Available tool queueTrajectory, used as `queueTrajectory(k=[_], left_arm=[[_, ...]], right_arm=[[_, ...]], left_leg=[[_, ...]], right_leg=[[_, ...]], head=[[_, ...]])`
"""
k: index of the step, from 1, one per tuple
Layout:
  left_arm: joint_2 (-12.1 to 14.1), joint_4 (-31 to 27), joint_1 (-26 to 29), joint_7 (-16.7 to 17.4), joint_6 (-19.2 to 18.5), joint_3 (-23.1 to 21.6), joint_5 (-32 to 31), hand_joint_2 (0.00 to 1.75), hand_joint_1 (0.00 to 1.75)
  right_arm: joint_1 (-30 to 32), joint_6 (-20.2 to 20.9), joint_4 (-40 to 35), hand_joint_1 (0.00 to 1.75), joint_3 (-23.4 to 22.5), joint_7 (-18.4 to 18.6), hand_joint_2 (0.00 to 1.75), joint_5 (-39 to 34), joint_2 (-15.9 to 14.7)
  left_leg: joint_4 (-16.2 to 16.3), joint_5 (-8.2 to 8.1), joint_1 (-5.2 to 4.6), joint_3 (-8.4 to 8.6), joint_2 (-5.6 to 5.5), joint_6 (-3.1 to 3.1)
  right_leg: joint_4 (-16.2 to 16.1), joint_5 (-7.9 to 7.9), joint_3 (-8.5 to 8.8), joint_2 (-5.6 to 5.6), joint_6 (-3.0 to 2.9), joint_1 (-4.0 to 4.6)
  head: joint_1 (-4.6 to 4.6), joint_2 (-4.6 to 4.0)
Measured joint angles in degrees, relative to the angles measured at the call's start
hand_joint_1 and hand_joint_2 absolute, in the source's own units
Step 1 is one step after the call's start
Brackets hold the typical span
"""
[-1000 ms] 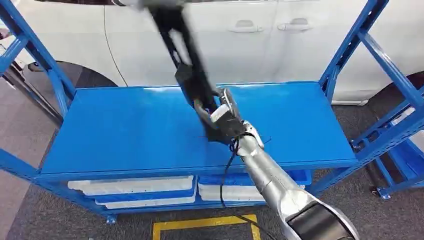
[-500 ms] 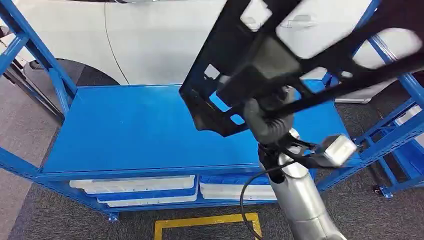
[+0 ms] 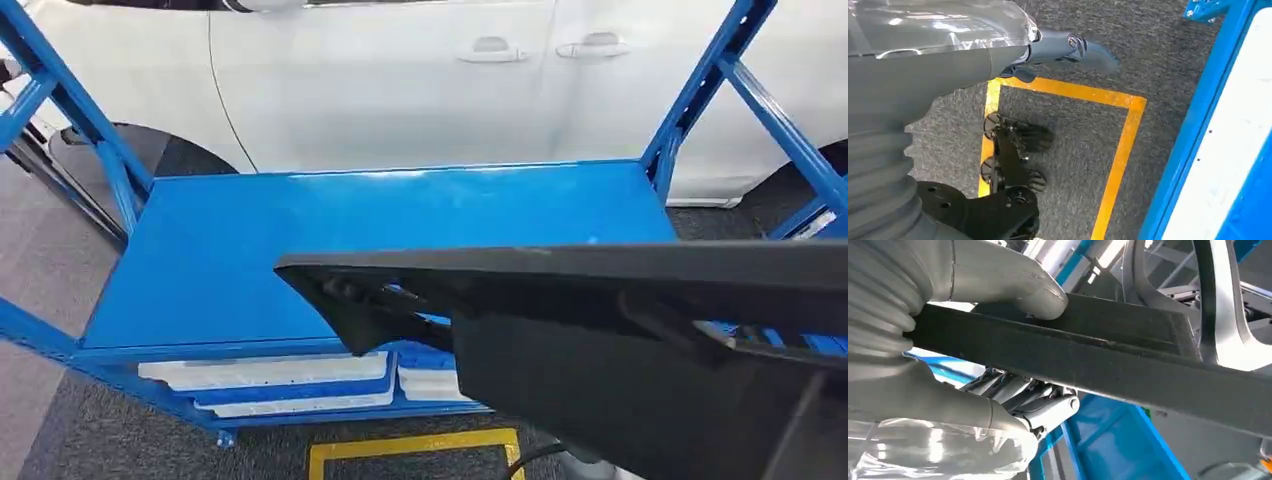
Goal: Take the parts from the cabinet and place them on the table.
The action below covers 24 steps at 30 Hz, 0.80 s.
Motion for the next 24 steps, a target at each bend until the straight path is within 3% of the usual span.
queueTrajectory(k=[1, 2, 3, 5, 6, 7, 8, 9, 11, 12, 13, 16, 17, 18, 19, 21, 22, 23, 24], left_arm=[[0.0, 0.0, 0.06, 0.51, 0.18, 0.02, 0.0, 1.75, 0.0], [-0.04, 0.0, -0.01, 1.05, 0.33, 0.02, -0.02, 1.75, 0.0], [-0.04, 0.0, -0.1, 1.45, 0.37, 0.02, -0.09, 1.75, 0.0], [-0.04, 0.0, -0.14, 1.66, 0.64, 0.02, -0.11, 1.75, 0.0], [-0.02, 0.0, -0.12, 1.81, 0.72, 0.02, -0.13, 1.75, 0.0], [0.0, 0.0, -0.12, 2.06, 0.81, 0.02, -0.15, 1.75, 0.0], [0.02, 0.0, -0.12, 2.19, 0.9, 0.02, -0.26, 1.75, 0.0], [0.02, 0.0, -0.1, 2.41, 0.9, 0.02, -0.48, 1.75, 0.0], [0.02, 0.0, -0.1, 2.67, 0.86, 0.02, -0.61, 1.75, 0.0], [0.04, 0.0, -0.13, 2.67, 0.77, 0.04, -0.52, 1.75, 0.0], [0.09, 0.0, -0.14, 2.58, 0.55, 0.09, -0.33, 1.75, 0.0], [0.24, 0.0, -0.05, 2.32, 0.09, 0.22, 0.2, 1.75, 0.0], [0.24, 0.0, 0.12, 2.23, 0.09, 0.28, 0.33, 1.75, 0.0], [0.24, 0.0, 0.2, 2.14, 0.07, 0.44, 0.46, 1.75, 0.0], [0.2, 0.0, 0.25, 2.12, -0.02, 0.48, 0.44, 1.75, 0.0], [0.17, 0.0, 0.21, 2.1, -0.11, 0.48, 0.16, 1.75, 0.0], [0.17, 0.0, 0.2, 2.12, -0.11, 0.48, -0.13, 1.75, 0.0], [0.15, 0.0, 0.21, 2.17, -0.13, 0.48, -0.22, 1.75, 0.0], [0.13, 0.0, 0.21, 2.21, -0.11, 0.48, -0.42, 1.75, 0.0]], right_arm=[[0.02, -0.35, -0.04, 1.75, 0.16, 0.06, 1.75, 0.0, 0.0], [0.09, -1.07, -0.13, 1.75, 0.26, 0.09, 1.75, 0.08, -0.02], [0.11, -1.6, -0.26, 1.75, 0.37, 0.09, 1.75, 0.17, -0.04], [0.19, -2.08, -0.28, 1.75, 0.53, 0.11, 1.75, 0.31, -0.09], [0.3, -2.12, -0.28, 1.75, 0.59, 0.11, 1.75, 0.31, -0.13], [0.43, -2.25, -0.28, 1.75, 0.68, 0.11, 1.75, 0.31, -0.22], [0.5, -2.51, -0.22, 1.75, 0.9, 0.11, 1.75, 0.26, -0.37], [0.49, -2.8, -0.09, 1.75, 1.16, 0.11, 1.75, 0.26, -0.59], [0.34, -3.02, 0.41, 1.75, 2.03, 0.13, 1.75, 0.26, -1.35], [0.14, -3.08, 0.68, 1.75, 2.47, 0.15, 1.75, 0.15, -1.73], [0.0, -3.13, 1.07, 1.75, 3.0, 0.17, 1.75, 0.04, -2.03], [-0.66, -3.26, 2.6, 1.75, 4.37, 0.17, 1.75, -0.2, -2.75], [-0.71, -3.08, 3.08, 1.75, 4.7, 0.22, 1.75, -0.39, -2.84], [-0.96, -2.73, 3.85, 1.75, 5.1, 0.2, 1.75, -0.66, -2.89], [-1.22, -2.69, 4.55, 1.75, 5.49, 0.13, 1.75, -0.85, -2.97], [-1.4, -2.82, 5.98, 1.75, 5.88, 0.13, 1.75, -0.49, -3.13], [-1.38, -2.93, 6.71, 1.75, 6.06, 0.15, 1.75, 0.0, -3.21], [-1.34, -2.97, 7.32, 1.75, 6.19, 0.17, 1.75, 0.44, -3.41], [-1.24, -2.97, 7.76, 1.75, 6.23, 0.26, 1.75, 0.63, -3.7]], left_leg=[[-0.36, 0.41, 0.21, -0.09, 0.02, 0.53], [-0.81, 0.99, 0.59, -0.24, 0.28, 1.03], [-1.0, 1.41, 0.54, -0.57, 0.29, 1.41], [-0.95, 2.06, 0.53, -1.52, 0.36, 1.67], [-0.91, 2.48, 0.52, -2.11, 0.38, 1.63], [-0.86, 2.91, 0.52, -2.73, 0.4, 1.54], [-0.79, 3.32, 0.53, -3.31, 0.4, 1.45], [-0.7, 3.67, 0.56, -3.88, 0.39, 1.28], [-0.47, 4.5, 0.64, -4.95, 0.28, 0.81], [-0.33, 4.9, 0.6, -5.24, 0.22, 0.44], [-0.38, 5.33, 0.49, -5.4, 0.18, 0.05], [-1.39, 7.03, 0.55, -5.15, 0.14, -1.23], [-1.44, 7.3, 0.72, -5.42, -0.02, -1.59], [-0.34, 4.94, 0.83, -6.13, 0.1, -1.61], [2.71, 1.08, 0.82, -7.07, 0.15, -1.63], [11.21, -5.15, 0.83, -9.13, 0.16, -1.85], [15.21, -6.55, 0.8, -9.69, 0.16, -1.95], [17.15, -5.95, 0.79, -9.31, 0.16, -1.88], [16.65, -4.16, 0.76, -7.87, 0.16, -1.68]], right_leg=[[-0.01, 0.25, -0.05, 0.05, 0.38, 0.12], [0.55, -0.49, -0.33, 0.24, 0.6, -0.12], [2.26, -2.93, -1.03, 0.23, 0.97, -0.13], [10.05, -8.82, -3.62, 0.23, 1.36, -0.41], [14.41, -11.04, -4.97, 0.23, 1.53, -0.49], [17.09, -11.95, -5.47, 0.23, 1.68, -0.61], [16.93, -11.3, -4.68, 0.22, 1.78, -0.77], [14.55, -9.61, -2.75, 0.19, 1.81, -0.91], [4.62, -5.66, 3.92, 0.18, 1.68, -1.11], [-0.24, -6.3, 7.09, 0.24, 1.49, -1.16], [-1.1, -6.19, 7.43, 0.39, 1.23, -0.6], [-1.01, -5.12, 6.44, 0.5, 0.11, -0.19], [-1.74, -4.14, 5.97, 0.27, -0.64, -0.78], [-1.69, -3.43, 5.36, -0.04, -1.23, -0.66], [-1.68, -2.74, 4.56, -0.03, -1.79, -0.56], [-1.62, -1.49, 2.91, -0.08, -2.05, -0.16], [-1.52, -0.84, 1.96, -0.13, -2.13, 0.09], [-1.39, -0.23, 1.04, -0.13, -2.17, 0.33], [-1.25, 0.33, 0.2, -0.15, -2.17, 0.51]], head=[[0.0, 0.0], [0.0, 0.0], [0.02, 0.0], [0.0, 0.0], [0.0, 0.0], [0.0, 0.0], [0.0, 0.0], [0.0, 0.0], [0.0, 0.0], [0.0, 0.0], [-0.04, 0.0], [0.0, 0.0], [0.02, 0.0], [0.0, 0.0], [0.0, 0.0], [0.0, 0.0], [0.0, 0.0], [0.0, 0.0], [0.0, 0.0]])
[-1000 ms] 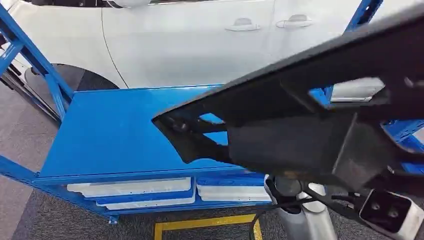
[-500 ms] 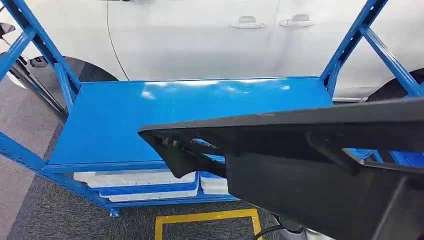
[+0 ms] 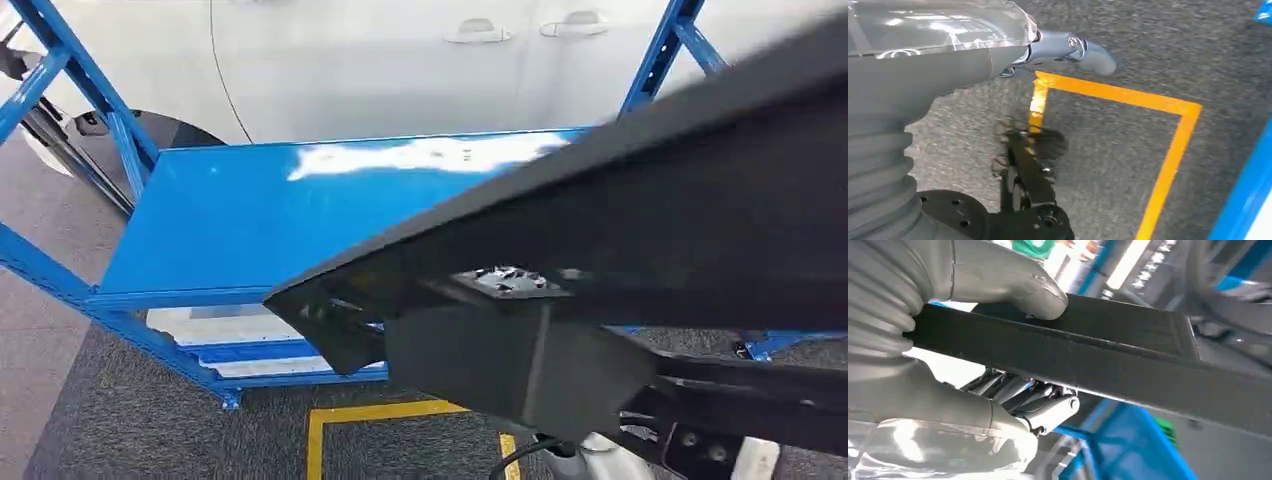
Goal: Take the parts from the cabinet and place them on the table.
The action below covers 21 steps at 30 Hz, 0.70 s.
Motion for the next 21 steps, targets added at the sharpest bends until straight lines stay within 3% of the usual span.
queueTrajectory(k=[1, 2, 3, 4, 5, 7, 8, 9, 10, 11, 12, 13, 14, 15, 17, 18, 19, 20, 21], left_arm=[[-0.04, 0.0, 0.0, 0.2, 0.02, 0.0, -0.2, 1.75, 0.0], [-0.07, 0.0, 0.01, 0.33, 0.09, 0.0, -0.22, 1.75, 0.0], [-0.07, 0.0, -0.05, 0.37, 0.2, 0.0, -0.22, 1.75, 0.0], [0.04, -0.02, -0.18, 0.48, 0.31, 0.0, -0.24, 1.75, 0.0], [0.0, 0.0, -0.24, 0.52, 0.33, 0.0, -0.3, 1.75, 0.0], [-0.07, 0.0, -0.18, 1.03, 0.44, 0.0, -0.3, 1.75, 0.0], [-0.13, 0.0, -0.06, 1.16, 0.46, 0.0, -0.28, 1.75, 0.0], [-0.42, 0.0, -0.09, 1.36, 0.46, 0.0, -0.28, 1.75, 0.0], [-0.42, 0.0, -0.14, 1.42, 0.57, 0.0, -0.28, 1.75, 0.0], [-0.44, 0.0, -0.16, 1.51, 0.61, 0.0, -0.28, 1.75, 0.0], [-0.5, 0.0, -0.12, 1.51, 0.61, 0.0, -0.28, 1.75, 0.0], [-0.55, 0.0, -0.1, 1.51, 0.61, 0.0, -0.28, 1.75, 0.0], [-0.63, 0.0, -0.06, 1.51, 0.61, 0.0, -0.28, 1.75, 0.0], [-0.81, 0.0, -0.04, 1.51, 0.61, 0.0, -0.28, 1.75, 0.0], [-1.01, 0.0, -0.03, 1.49, 0.61, 0.02, -0.2, 1.75, 0.0], [-1.07, 0.0, -0.04, 1.46, 0.61, 0.02, -0.17, 1.75, 0.0], [-1.07, 0.0, -0.03, 1.33, 0.61, 0.02, -0.15, 1.75, 0.0], [-1.14, 0.0, -0.03, 1.25, 0.61, 0.02, -0.13, 1.75, 0.0], [-1.14, 0.0, -0.05, 1.14, 0.61, 0.04, -0.11, 1.75, 0.0]], right_arm=[[0.18, 0.11, 0.26, 1.75, -0.02, 0.0, 1.75, -0.02, -0.48], [0.31, 0.58, 0.35, 1.75, -0.09, -0.07, 1.75, -0.2, -0.87], [0.46, 1.25, 0.37, 1.75, -0.31, -0.07, 1.75, -0.24, -1.14], [0.71, 1.9, 0.37, 1.75, -0.7, -0.07, 1.75, -0.22, -1.31], [1.02, 2.6, 0.37, 1.75, -1.14, -0.09, 1.75, -0.13, -1.51], [1.63, 3.78, 0.28, 1.75, -1.99, -0.15, 1.75, -0.02, -1.75], [2.01, 4.2, 0.15, 1.75, -2.49, -0.13, 1.75, 0.15, -1.88], [2.35, 4.7, 0.04, 1.75, -2.95, -0.15, 1.75, 0.37, -2.1], [2.46, 4.96, -0.16, 1.75, -3.28, -0.15, 1.75, 0.48, -2.27], [2.61, 5.22, -0.26, 1.75, -3.78, -0.13, 1.75, 0.61, -2.43], [2.99, 5.36, -0.29, 1.75, -4.11, -0.13, 1.75, 0.63, -2.56], [3.41, 5.49, -0.31, 1.75, -4.42, -0.15, 1.75, 0.61, -2.66], [3.91, 5.81, -0.4, 1.75, -4.83, -0.13, 1.75, 0.57, -2.77], [4.29, 6.44, -0.46, 1.75, -5.22, -0.13, 1.75, 0.5, -2.82], [4.64, 7.14, -0.7, 1.75, -5.75, -0.13, 1.75, 0.44, -2.82], [4.7, 7.59, -0.86, 1.75, -6.03, -0.13, 1.75, 0.44, -2.82], [4.67, 7.98, -1.03, 1.75, -6.32, -0.13, 1.75, 0.44, -2.8], [4.8, 8.44, -1.12, 1.75, -6.58, -0.18, 1.75, 0.46, -2.75], [4.86, 8.76, -1.18, 1.75, -6.88, -0.17, 1.75, 0.46, -2.73]], left_leg=[[-2.91, 2.35, -0.13, 2.74, 0.0, 0.39], [-7.18, 3.52, -0.37, 6.13, -0.01, 0.95], [-12.31, 3.04, -0.72, 10.1, -0.04, 1.64], [-17.51, 0.42, -1.04, 13.54, 0.05, 2.39], [-18.88, 0.33, -1.13, 14.24, 0.03, 2.01], [-18.98, 1.07, -1.61, 13.54, 0.0, 2.41], [-19.65, 1.9, -1.23, 13.15, 0.06, 2.83], [-20.04, 2.83, -0.91, 12.97, 0.57, 3.04], [-20.09, 3.52, -0.84, 12.15, 0.6, 3.66], [-20.07, 4.24, -0.85, 11.2, 0.65, 3.76], [-20.03, 4.87, -0.86, 10.36, 0.68, 3.73], [-19.99, 5.46, -0.85, 9.53, 0.7, 3.65], [-19.85, 6.18, -0.8, 8.51, 0.74, 3.49], [-19.61, 6.83, -0.74, 7.44, 0.78, 3.32], [-18.87, 7.72, -0.53, 5.57, 0.81, 2.85], [-18.31, 8.1, -0.45, 4.74, 0.81, 2.5], [-17.74, 8.35, -0.62, 4.11, 0.74, 2.1], [-17.51, 8.7, -0.61, 3.87, 0.68, 1.7], [-17.56, 9.24, -0.62, 3.89, 0.7, 1.31]], right_leg=[[0.16, 0.53, -0.88, 0.0, 0.06, 0.21], [0.32, 0.99, -1.58, 0.01, 0.12, 0.36], [0.54, 1.4, -1.93, 0.0, 0.18, 0.38], [0.65, 1.74, -2.26, -0.03, 0.52, 0.59], [0.61, 2.17, -2.23, -0.18, 0.87, 0.36], [0.38, 3.2, -2.33, -0.27, 1.54, 0.03], [0.17, 3.72, -2.44, -0.16, 1.93, 0.31], [0.82, 2.32, -3.01, 0.27, 2.32, 0.11], [3.0, -0.9, -3.89, 0.32, 2.67, 0.02], [7.15, -4.86, -5.11, 0.3, 3.04, -0.34], [11.44, -7.78, -6.17, 0.3, 3.32, -0.61], [15.17, -9.35, -6.93, 0.3, 3.6, -0.8], [18.01, -9.16, -7.13, 0.28, 3.86, -1.09], [18.11, -7.23, -6.13, 0.28, 4.11, -1.4], [12.19, -3.04, -1.26, 0.26, 4.43, -1.84], [6.87, -2.7, 2.69, 0.26, 4.54, -2.0], [1.83, -5.02, 6.06, 0.36, 4.47, -1.94], [-0.13, -5.85, 7.05, 0.68, 3.52, -1.4], [-0.16, -5.58, 6.48, 0.63, 3.15, -1.36]], head=[[0.0, 0.0], [0.0, 0.0], [0.0, 0.0], [0.0, 0.0], [0.0, 0.0], [0.0, 0.0], [0.0, 0.0], [0.0, 0.0], [0.02, 0.0], [0.0, 0.0], [0.0, 0.0], [0.0, 0.0], [0.0, 0.0], [0.0, 0.0], [0.0, 0.0], [0.0, 0.0], [0.0, 0.0], [-0.04, 0.0], [0.0, 0.0]])
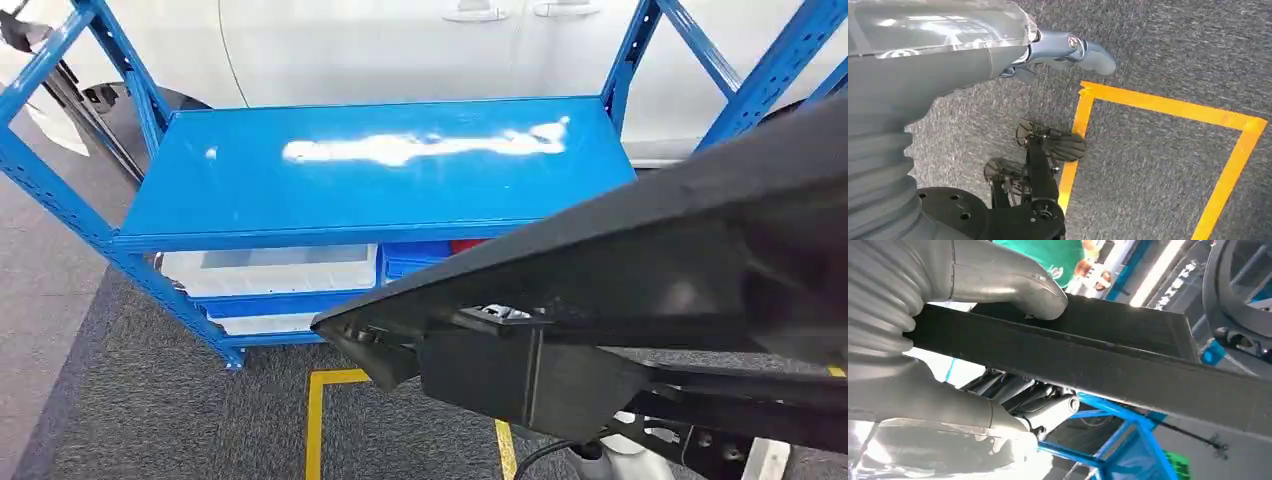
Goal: Take the parts from the cabinet and place them on the table.
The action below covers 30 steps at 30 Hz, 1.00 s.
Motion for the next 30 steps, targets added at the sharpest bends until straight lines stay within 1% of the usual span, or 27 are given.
queueTrajectory(k=[2, 3, 4, 5, 6, 7, 8, 9, 10, 11, 12, 13, 14, 15, 17, 18, 19, 20, 21, 22, 23, 24, 25, 27, 28, 29, 30], left_arm=[[0.0, 0.0, 0.12, 0.0, 0.02, 0.07, 0.11, 1.75, 0.0], [0.0, 0.0, 0.17, 0.0, 0.11, 0.15, 0.33, 1.75, 0.0], [0.0, 0.0, 0.28, 0.02, 0.17, 0.22, 0.46, 1.75, 0.0], [-0.04, 0.0, 0.29, 0.04, 0.2, 0.26, 0.5, 1.75, 0.0], [-0.04, 0.0, 0.24, 0.07, 0.22, 0.39, 0.59, 1.75, 0.0], [0.0, 0.0, 0.18, 0.07, 0.24, 0.48, 0.59, 1.75, 0.0], [0.07, 0.0, 0.16, 0.11, 0.35, 0.61, 0.61, 1.75, 0.0], [0.11, 0.0, 0.16, 0.15, 0.35, 0.76, 0.61, 1.75, 0.0], [0.11, 0.0, 0.16, 0.2, 0.37, 0.9, 0.61, 1.75, 0.0], [0.13, 0.0, 0.16, 0.2, 0.37, 0.96, 0.61, 1.75, 0.0], [0.2, 0.0, 0.07, 0.2, 0.39, 0.98, 0.61, 1.75, 0.0], [0.44, -0.02, -0.08, 0.24, 0.48, 1.01, 0.61, 1.75, 0.0], [0.52, -0.02, -0.2, 0.59, 0.72, 1.01, 0.63, 1.75, 0.0], [0.57, -0.02, -0.45, 1.05, 0.88, 1.03, 0.7, 1.75, 0.0], [0.59, -0.02, -0.35, 1.71, 1.36, 1.11, 0.79, 1.75, 0.0], [0.59, -0.02, -0.17, 1.9, 1.4, 1.14, 0.79, 1.75, 0.0], [0.59, -0.02, -0.15, 1.99, 1.42, 1.14, 0.76, 1.75, 0.0], [0.59, -0.02, -0.15, 2.08, 1.42, 1.14, 0.76, 1.75, 0.0], [0.61, -0.02, -0.15, 2.1, 1.42, 1.16, 0.74, 1.75, 0.0], [0.61, -0.02, -0.11, 2.16, 1.44, 1.16, 0.7, 1.75, 0.0], [0.61, -0.02, -0.05, 2.23, 1.46, 1.16, 0.57, 1.75, 0.0], [0.61, -0.02, 0.06, 2.25, 1.46, 1.14, 0.57, 1.75, 0.0], [0.61, -0.02, 0.16, 2.25, 1.46, 1.14, 0.52, 1.75, 0.0], [0.57, -0.02, 0.16, 2.25, 1.46, 1.14, 0.39, 1.75, 0.0], [0.57, -0.02, 0.14, 2.27, 1.46, 1.14, 0.35, 1.75, 0.0], [0.57, -0.02, 0.07, 2.27, 1.46, 1.14, 0.33, 1.75, 0.0], [0.59, -0.02, 0.11, 2.32, 1.46, 1.14, 0.31, 1.75, 0.0]], right_arm=[[-0.06, 0.62, 0.0, 1.75, -0.44, 0.02, 1.75, 0.07, 0.07], [-0.14, 0.75, 0.0, 1.75, -0.57, 0.02, 1.75, 0.09, 0.11], [-0.25, 0.86, 0.0, 1.75, -0.64, 0.02, 1.75, 0.07, 0.24], [-0.44, 0.9, 0.0, 1.75, -0.75, 0.02, 1.75, 0.02, 0.39], [-0.59, 1.03, 0.0, 1.75, -0.81, 0.02, 1.75, -0.04, 0.55], [-0.75, 1.12, 0.0, 1.75, -0.86, 0.02, 1.75, -0.13, 0.57], [-0.9, 1.16, 0.0, 1.75, -0.92, 0.02, 1.75, -0.22, 0.55], [-1.01, 1.21, 0.0, 1.75, -1.05, 0.02, 1.75, -0.39, 0.55], [-1.18, 1.23, 0.02, 1.75, -1.2, 0.02, 1.75, -0.66, 0.55], [-1.45, 1.25, 0.0, 1.75, -1.38, 0.04, 1.75, -0.81, 0.55], [-1.76, 1.27, 0.0, 1.75, -1.58, 0.02, 1.75, -0.96, 0.55], [-2.0, 1.38, 0.0, 1.75, -1.73, 0.02, 1.75, -1.12, 0.55], [-2.23, 1.53, 0.0, 1.75, -1.95, 0.02, 1.75, -1.4, 0.52], [-2.3, 1.71, 0.02, 1.75, -2.3, 0.02, 1.75, -1.93, 0.5], [-2.7, 2.21, 0.11, 1.75, -3.0, 0.02, 1.75, -3.15, 0.37], [-2.75, 2.63, 0.17, 1.75, -3.46, 0.02, 1.75, -3.43, 0.17], [-2.75, 2.96, 0.22, 1.75, -3.85, 0.02, 1.75, -3.8, -0.09], [-2.76, 3.11, 0.22, 1.75, -4.22, 0.04, 1.75, -4.04, -0.42], [-2.73, 3.28, 0.31, 1.75, -4.66, 0.02, 1.75, -4.17, -0.68], [-2.68, 3.57, 0.41, 1.75, -4.99, 0.04, 1.75, -4.26, -0.9], [-2.64, 3.85, 0.57, 1.75, -5.25, 0.04, 1.75, -4.39, -1.09], [-2.63, 3.94, 0.68, 1.75, -5.36, 0.04, 1.75, -4.44, -1.25], [-2.63, 4.11, 0.85, 1.75, -5.64, 0.04, 1.75, -4.57, -1.42], [-2.65, 4.46, 0.94, 1.75, -6.04, 0.04, 1.75, -4.77, -1.48], [-2.72, 4.68, 0.94, 1.75, -6.23, 0.04, 1.75, -4.83, -1.53], [-2.72, 4.73, 1.0, 1.75, -6.32, 0.04, 1.75, -4.85, -1.62], [-2.69, 4.75, 1.05, 1.75, -6.49, 0.04, 1.75, -4.92, -1.7]], left_leg=[[-0.58, 1.24, 0.15, -0.27, -0.08, -0.91], [-0.14, 0.45, 0.45, -0.57, -0.07, -1.17], [1.54, -2.6, 0.43, -1.51, -0.11, -1.23], [5.08, -6.61, 0.48, -2.59, -0.12, -1.28], [9.66, -10.13, 0.47, -3.74, -0.11, -1.39], [14.07, -12.36, 0.41, -4.66, -0.14, -1.53], [17.55, -12.83, 0.41, -4.97, -0.13, -1.53], [18.75, -11.54, 0.41, -4.38, -0.13, -1.41], [17.45, -9.09, 0.38, -2.42, -0.13, -1.19], [13.95, -7.0, 0.31, 0.64, -0.14, -0.81], [9.14, -6.39, 0.11, 4.39, -0.17, -0.22], [3.6, -8.0, -0.15, 8.79, -0.16, 0.52], [-2.26, -9.96, -0.52, 12.55, -0.05, 0.77], [-2.46, -10.3, -0.54, 12.16, 0.03, 0.48], [-2.57, -9.61, -0.81, 11.76, -0.05, 1.13], [-3.06, -8.77, -0.38, 11.6, 0.06, 1.5], [-3.06, -8.28, -0.39, 11.18, 0.2, 1.72], [-3.03, -7.86, -0.38, 10.58, 0.26, 2.12], [-3.0, -7.35, -0.41, 9.96, 0.28, 2.16], [-2.93, -6.95, -0.42, 9.38, 0.28, 2.16], [-2.79, -6.58, -0.42, 8.91, 0.29, 2.1], [-2.61, -6.31, -0.41, 8.43, 0.28, 1.98], [-2.35, -6.19, -0.36, 8.06, 0.27, 1.86], [-1.63, -6.29, -0.28, 7.63, 0.26, 1.64], [-1.22, -6.48, -0.28, 7.42, 0.24, 1.35], [-0.74, -6.56, -0.71, 6.93, 0.23, 0.94], [-0.7, -6.41, -0.67, 6.66, 0.2, 0.63]], right_leg=[[0.34, 0.88, -0.74, -0.07, -1.08, 0.34], [-0.01, 1.8, -1.33, -0.43, -1.79, -0.1], [-0.01, 2.51, -2.08, -0.47, -2.35, -0.01], [-0.01, 3.23, -3.0, -0.48, -2.71, 0.08], [0.0, 3.98, -3.92, -0.48, -2.78, 0.21], [0.05, 4.68, -4.87, -0.51, -2.86, 0.37], [0.12, 5.44, -5.88, -0.52, -2.88, 0.57], [0.16, 6.13, -6.83, -0.51, -2.84, 0.72], [0.24, 6.86, -7.82, -0.52, -2.79, 0.85], [0.31, 7.53, -8.71, -0.5, -2.7, 1.0], [0.33, 7.87, -9.37, -0.41, -2.6, 1.12], [0.49, 8.4, -9.64, -0.45, -2.45, 1.04], [0.72, 8.6, -9.89, -0.43, -2.19, 1.46], [0.63, 9.22, -9.81, -0.77, -1.68, 1.31], [0.35, 10.12, -9.88, -0.93, -0.97, 0.98], [0.51, 10.17, -10.15, -0.88, -0.59, 1.06], [1.7, 8.6, -10.69, -0.58, -0.25, 0.74], [5.04, 5.62, -12.03, -0.53, 0.09, 0.64], [10.34, 2.42, -14.06, -0.54, 0.47, 0.44], [15.06, 0.18, -15.74, -0.53, 0.75, 0.35], [18.42, -1.03, -16.68, -0.53, 0.98, 0.25], [18.74, -0.88, -16.23, -0.54, 1.11, 0.1], [16.59, 0.27, -14.36, -0.56, 1.18, -0.04], [6.6, 4.33, -7.97, -0.59, 1.08, -0.23], [2.07, 4.71, -5.61, -0.59, 0.85, -0.28], [1.32, 3.98, -5.21, -0.56, 0.39, 0.23], [1.55, 4.19, -5.59, -0.46, -0.31, 0.14]], head=[[-0.02, 0.0], [0.0, 0.0], [-0.02, 0.0], [-0.02, 0.0], [-0.02, 0.0], [-0.02, 0.0], [-0.02, 0.0], [-0.02, 0.0], [-0.02, 0.0], [-0.02, 0.0], [-0.02, 0.0], [-0.02, 0.0], [-0.02, 0.0], [-0.02, 0.0], [-0.02, 0.0], [-0.02, 0.0], [-0.02, 0.0], [-0.02, 0.0], [-0.02, 0.0], [-0.02, 0.0], [-0.02, 0.0], [-0.02, 0.0], [-0.02, 0.0], [-0.02, 0.0], [-0.02, 0.0], [-0.02, 0.0], [-0.02, 0.0]])
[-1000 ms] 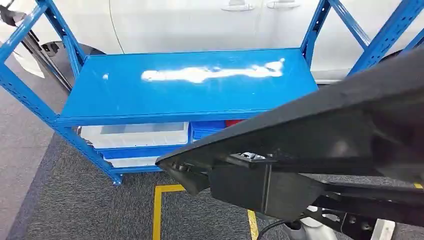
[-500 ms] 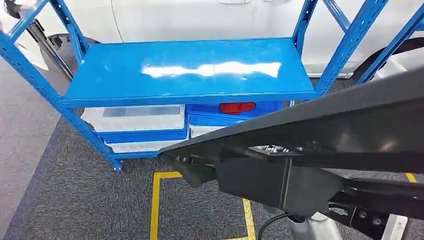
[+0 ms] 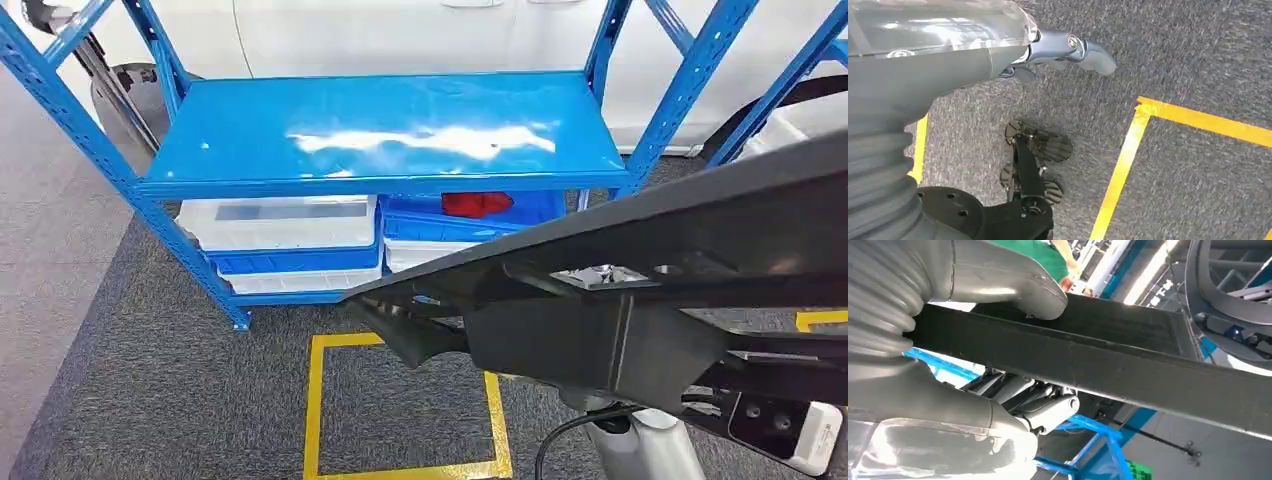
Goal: Take the parts from the cabinet and place them on the table.
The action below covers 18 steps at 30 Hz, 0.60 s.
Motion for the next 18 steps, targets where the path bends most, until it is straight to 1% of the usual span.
queueTrajectory(k=[1, 2, 3, 4, 5, 6, 7, 8, 9, 10, 11, 12, 13, 14, 15, 16, 17, 18], left_arm=[[0.0, 0.0, 0.02, 0.04, 0.0, 0.0, -0.04, 1.75, 0.0], [-0.02, 0.0, 0.0, 0.04, -0.02, 0.0, -0.15, 1.75, 0.0], [0.02, 0.0, -0.07, 0.07, -0.02, 0.0, -0.22, 1.75, 0.0], [0.07, 0.0, -0.06, 0.09, 0.04, 0.0, -0.26, 1.75, 0.0], [0.07, 0.0, -0.13, 0.18, 0.13, -0.02, -0.31, 1.75, 0.0], [0.09, 0.0, -0.15, 0.46, 0.33, 0.0, -0.26, 1.75, 0.0], [0.22, 0.0, -0.11, 0.66, 0.53, 0.0, -0.09, 1.75, 0.0], [0.22, 0.0, -0.05, 0.92, 0.81, 0.02, 0.09, 1.75, 0.0], [0.24, 0.0, 0.01, 1.09, 1.13, 0.04, 0.15, 1.75, 0.0], [0.24, 0.0, 0.06, 1.14, 1.4, 0.09, 0.24, 1.75, 0.0], [0.26, 0.0, 0.1, 1.14, 1.96, 0.17, 0.28, 1.75, 0.0], [0.33, 0.0, 0.09, 1.11, 2.56, 0.28, 0.31, 1.75, 0.0], [0.42, 0.0, 0.13, 1.05, 3.3, 0.37, 0.48, 1.75, 0.0], [0.68, 0.0, 0.16, 0.96, 3.74, 0.5, 0.59, 1.75, 0.0], [0.7, 0.0, 0.21, 0.81, 4.05, 0.66, 0.74, 1.75, 0.0], [0.74, 0.0, 0.23, 0.7, 4.44, 0.92, 0.87, 1.75, 0.0], [0.83, 0.0, 0.18, 0.59, 4.83, 1.14, 1.03, 1.75, 0.0], [0.9, 0.0, 0.08, 0.44, 5.16, 1.31, 1.27, 1.75, 0.0]], right_arm=[[0.07, 0.13, 0.04, 1.75, -0.18, 0.0, 1.75, -0.04, -0.04], [0.11, 0.33, 0.04, 1.75, -0.3, 0.0, 1.75, -0.04, -0.07], [0.08, 0.57, 0.04, 1.75, -0.46, -0.02, 1.75, -0.04, -0.09], [0.06, 0.9, 0.04, 1.75, -0.61, 0.0, 1.75, -0.09, -0.09], [-0.09, 1.12, 0.07, 1.75, -0.83, -0.02, 1.75, -0.33, -0.09], [-0.13, 1.27, 0.11, 1.75, -1.0, -0.02, 1.75, -0.61, -0.09], [-0.13, 1.6, 0.2, 1.75, -1.18, -0.02, 1.75, -0.98, -0.11], [-0.12, 2.14, 0.35, 1.75, -1.49, 0.0, 1.75, -1.33, -0.15], [-0.12, 2.58, 0.48, 1.75, -1.86, 0.0, 1.75, -1.68, -0.18], [-0.12, 2.88, 0.53, 1.75, -2.1, 0.0, 1.75, -1.96, -0.2], [-0.13, 3.28, 0.55, 1.75, -2.45, -0.02, 1.75, -2.12, -0.18], [-0.12, 3.57, 0.53, 1.75, -2.78, -0.02, 1.75, -2.1, -0.18], [-0.05, 3.85, 0.42, 1.75, -3.08, -0.02, 1.75, -1.84, -0.13], [0.13, 4.16, 0.2, 1.75, -3.32, -0.02, 1.75, -1.62, 0.04], [0.28, 4.22, 0.02, 1.75, -3.52, -0.02, 1.75, -1.31, 0.2], [0.66, 4.2, -0.39, 1.75, -3.69, -0.02, 1.75, -0.79, 0.5], [1.16, 4.07, -0.74, 1.75, -3.87, -0.02, 1.75, -0.43, 0.66], [1.52, 4.04, -1.13, 1.75, -4.13, -0.02, 1.75, -0.04, 0.78]], left_leg=[[0.02, 0.07, 0.0, -0.11, 0.02, -0.21], [-0.1, 0.21, 0.06, -0.09, 0.06, -0.61], [-0.09, 0.16, 0.04, -0.02, 0.05, -0.97], [0.73, -0.73, 0.31, -0.38, -0.06, -1.17], [3.4, -2.62, 0.3, -1.66, -0.07, -1.39], [7.66, -4.9, 0.42, -3.62, -0.08, -1.63], [13.01, -7.22, 0.47, -6.12, -0.08, -1.84], [16.94, -8.46, 0.47, -7.97, -0.08, -1.93], [18.64, -8.29, 0.47, -8.81, -0.08, -1.95], [17.49, -7.03, 0.47, -8.26, -0.1, -1.87], [13.54, -4.42, 0.46, -6.28, -0.2, -1.66], [8.04, -1.62, 0.46, -3.59, -0.77, -1.36], [2.73, 0.64, 0.46, -1.01, -2.39, -0.91], [0.94, -0.15, 0.47, -0.11, -3.88, -0.55], [0.07, -0.12, 0.46, -0.2, -3.46, -0.59], [0.28, -0.07, 0.3, -0.22, -3.01, -0.49], [0.34, 0.01, 0.19, -0.26, -2.74, -0.26], [-0.09, 0.35, 0.28, -0.22, -2.35, 0.19]], right_leg=[[0.07, 0.04, -0.24, 0.06, -0.28, 0.06], [0.07, 0.1, -0.35, 0.1, -0.62, 0.2], [-0.41, 0.37, -0.28, 0.08, -1.13, 0.01], [-0.79, 0.64, -0.02, -0.08, -1.58, -0.16], [-0.9, 0.77, -0.12, -0.12, -1.94, -0.16], [-0.89, 0.88, -0.3, -0.1, -2.11, -0.09], [-0.88, 0.96, -0.46, -0.05, -2.23, 0.02], [-0.84, 1.02, -0.59, 0.04, -2.29, 0.09], [-0.77, 1.08, -0.69, 0.46, -2.23, 0.13], [-0.71, 1.09, -0.7, 0.68, -2.2, 0.14], [-0.61, 1.13, -0.68, 1.08, -2.15, 0.16], [-0.49, 1.16, -0.64, 1.5, -2.06, 0.19], [-0.42, 1.19, -0.64, 1.96, -1.98, 0.19], [-0.32, 1.32, -0.92, 2.23, -1.63, 0.48], [-0.11, 1.52, -1.31, 2.8, -1.3, 0.33], [-0.24, 1.8, -1.6, 3.21, -0.87, 0.16], [-0.49, 2.06, -1.66, 3.61, -0.46, 0.02], [-0.64, 2.26, -1.67, 4.06, -0.02, 0.16]], head=[[-0.02, 0.0], [0.0, 0.0], [0.0, 0.0], [0.0, 0.0], [-0.02, 0.0], [0.0, 0.0], [0.0, 0.0], [0.0, 0.0], [0.0, 0.0], [0.0, 0.0], [0.0, 0.0], [0.0, 0.0], [0.0, 0.0], [0.0, 0.0], [0.0, 0.0], [0.0, 0.0], [-0.02, 0.0], [0.0, 0.0]])
